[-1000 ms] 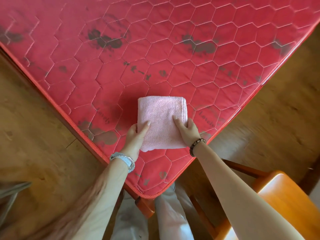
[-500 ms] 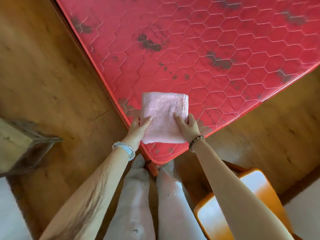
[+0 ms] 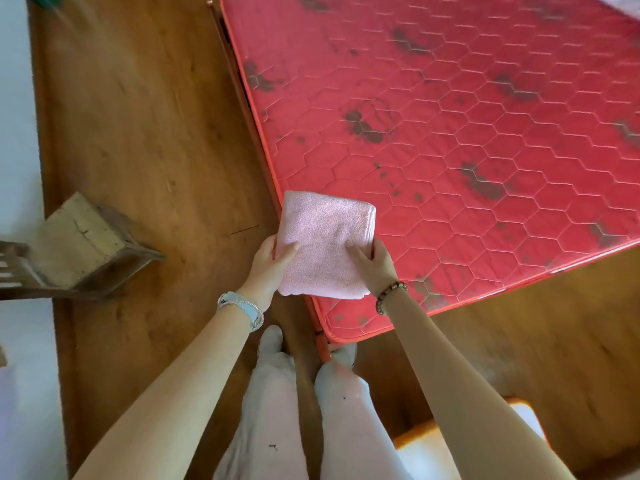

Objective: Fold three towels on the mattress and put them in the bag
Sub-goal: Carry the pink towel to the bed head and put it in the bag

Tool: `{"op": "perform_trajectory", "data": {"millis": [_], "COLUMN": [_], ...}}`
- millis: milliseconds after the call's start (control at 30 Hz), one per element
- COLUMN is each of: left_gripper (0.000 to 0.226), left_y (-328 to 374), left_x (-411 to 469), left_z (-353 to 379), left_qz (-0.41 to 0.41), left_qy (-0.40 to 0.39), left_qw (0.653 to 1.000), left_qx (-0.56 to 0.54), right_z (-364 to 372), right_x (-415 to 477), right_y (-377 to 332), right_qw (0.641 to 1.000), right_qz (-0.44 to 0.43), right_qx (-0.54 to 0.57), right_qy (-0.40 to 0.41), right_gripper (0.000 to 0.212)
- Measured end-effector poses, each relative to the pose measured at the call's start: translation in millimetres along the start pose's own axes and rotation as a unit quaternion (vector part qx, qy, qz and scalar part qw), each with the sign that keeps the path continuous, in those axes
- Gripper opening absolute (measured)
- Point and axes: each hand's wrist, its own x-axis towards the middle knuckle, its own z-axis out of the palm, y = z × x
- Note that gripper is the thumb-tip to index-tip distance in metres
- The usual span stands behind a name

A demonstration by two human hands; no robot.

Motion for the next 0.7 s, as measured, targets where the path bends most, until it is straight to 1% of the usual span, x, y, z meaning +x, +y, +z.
{"op": "perform_trajectory", "data": {"millis": [100, 233, 300, 400, 533, 633, 700], "left_gripper": [0.039, 0.045, 0.052, 0.054, 0.054, 0.045, 0.047], "left_y": [-1, -4, -5, -1, 13, 31, 43], "left_x": [-3, -1, -1, -3, -1, 2, 5], "left_z": [-22, -60, -81, -113, -161, -197, -218], "left_qz": [0.013, 0.016, 0.016, 0.016, 0.013, 0.016, 0.023], "left_qy": [0.009, 0.018, 0.019, 0.016, 0.02, 0.022, 0.021], "left_qw": [1.0, 1.0, 1.0, 1.0, 1.0, 1.0, 1.0], "left_qx": [0.004, 0.02, 0.019, 0.012, 0.0, 0.004, 0.0], "right_z": [16, 44, 60, 91, 135, 166, 183], "right_x": [3, 1, -1, -7, -14, -16, -14], "right_y": [-13, -27, -34, -50, -79, -105, -123], "right_qw": [0.999, 0.997, 0.997, 0.997, 0.997, 0.996, 0.996], "right_qz": [-0.002, -0.015, -0.014, -0.025, -0.045, -0.057, -0.064], "right_qx": [-0.019, -0.045, -0.049, -0.043, -0.041, -0.034, -0.034], "right_qy": [-0.03, -0.057, -0.062, -0.056, -0.055, -0.056, -0.053], "right_gripper": [0.035, 0.04, 0.05, 0.051, 0.042, 0.036, 0.035]}}
